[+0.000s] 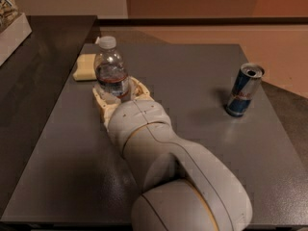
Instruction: Place water bottle upright
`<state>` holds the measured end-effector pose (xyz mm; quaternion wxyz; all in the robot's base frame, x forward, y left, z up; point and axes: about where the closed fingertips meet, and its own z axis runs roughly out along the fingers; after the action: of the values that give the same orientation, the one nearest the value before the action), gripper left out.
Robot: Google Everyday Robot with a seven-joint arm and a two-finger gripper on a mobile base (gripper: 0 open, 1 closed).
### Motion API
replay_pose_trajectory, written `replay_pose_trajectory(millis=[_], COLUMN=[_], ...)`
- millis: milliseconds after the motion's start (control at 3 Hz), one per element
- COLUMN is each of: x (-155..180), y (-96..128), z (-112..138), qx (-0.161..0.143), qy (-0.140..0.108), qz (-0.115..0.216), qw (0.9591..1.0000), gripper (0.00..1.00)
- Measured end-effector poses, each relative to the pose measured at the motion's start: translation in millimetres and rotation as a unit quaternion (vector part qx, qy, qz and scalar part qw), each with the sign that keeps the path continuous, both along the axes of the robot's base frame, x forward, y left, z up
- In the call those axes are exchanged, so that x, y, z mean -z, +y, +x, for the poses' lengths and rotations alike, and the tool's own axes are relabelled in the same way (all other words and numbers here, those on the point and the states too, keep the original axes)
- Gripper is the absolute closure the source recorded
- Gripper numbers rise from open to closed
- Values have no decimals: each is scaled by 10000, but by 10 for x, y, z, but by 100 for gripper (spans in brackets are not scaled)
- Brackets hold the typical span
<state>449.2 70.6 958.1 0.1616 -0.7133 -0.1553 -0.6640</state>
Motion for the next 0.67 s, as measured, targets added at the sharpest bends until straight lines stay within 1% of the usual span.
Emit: replay_pose_trajectory(millis=[667], x=[0], y=[0], z=[0], qx=[0], qy=[0], qz=[0], qw=[10000], gripper=[100])
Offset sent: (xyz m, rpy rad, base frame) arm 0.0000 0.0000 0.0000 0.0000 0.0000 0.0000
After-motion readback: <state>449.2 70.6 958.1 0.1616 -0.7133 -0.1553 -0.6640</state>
